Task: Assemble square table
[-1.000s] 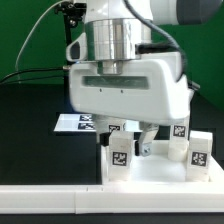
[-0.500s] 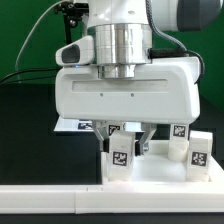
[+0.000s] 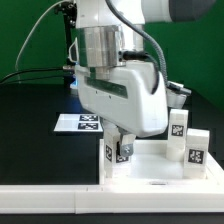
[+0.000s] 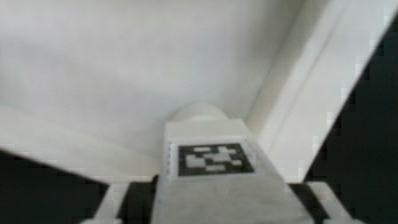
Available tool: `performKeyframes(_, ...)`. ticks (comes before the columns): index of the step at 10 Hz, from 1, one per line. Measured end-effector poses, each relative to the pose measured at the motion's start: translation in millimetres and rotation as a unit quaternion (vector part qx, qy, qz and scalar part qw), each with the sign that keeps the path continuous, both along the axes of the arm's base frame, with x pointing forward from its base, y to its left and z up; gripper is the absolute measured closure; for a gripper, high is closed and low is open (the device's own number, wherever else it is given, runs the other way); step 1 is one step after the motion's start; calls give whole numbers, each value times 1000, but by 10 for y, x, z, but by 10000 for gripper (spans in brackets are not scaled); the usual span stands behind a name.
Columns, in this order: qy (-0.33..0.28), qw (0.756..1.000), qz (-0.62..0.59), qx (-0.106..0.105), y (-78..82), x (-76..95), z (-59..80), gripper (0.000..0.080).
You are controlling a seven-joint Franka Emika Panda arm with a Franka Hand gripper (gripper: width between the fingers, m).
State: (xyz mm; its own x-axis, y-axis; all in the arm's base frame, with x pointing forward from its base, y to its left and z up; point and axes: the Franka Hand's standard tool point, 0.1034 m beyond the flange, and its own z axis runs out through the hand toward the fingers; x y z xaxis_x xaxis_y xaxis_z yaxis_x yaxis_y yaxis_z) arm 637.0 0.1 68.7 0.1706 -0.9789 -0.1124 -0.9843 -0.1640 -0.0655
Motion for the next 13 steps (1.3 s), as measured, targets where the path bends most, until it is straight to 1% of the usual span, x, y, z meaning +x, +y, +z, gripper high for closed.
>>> performKeyframes(1,21,996,-82,22,16,36,-7,512)
performKeyframes(2,30,991,-127,29,-14,38,-11,512)
performKeyframes(3,34,989,-141,30,-12,42,-11,512)
performKeyframes(4,42,981,-187,30,16,33,-18,512)
performKeyframes(6,49,969,-240,24,-1,12,-31,512)
performKeyframes(9,50,969,-242,24,-13,8,-31,512)
performKeyframes(10,44,970,-237,27,-4,21,42,329)
performKeyframes(11,33,972,-229,35,-7,43,227,213)
performKeyframes(12,24,972,-232,41,-37,90,388,213)
performKeyframes(13,20,971,-234,43,-56,112,439,163)
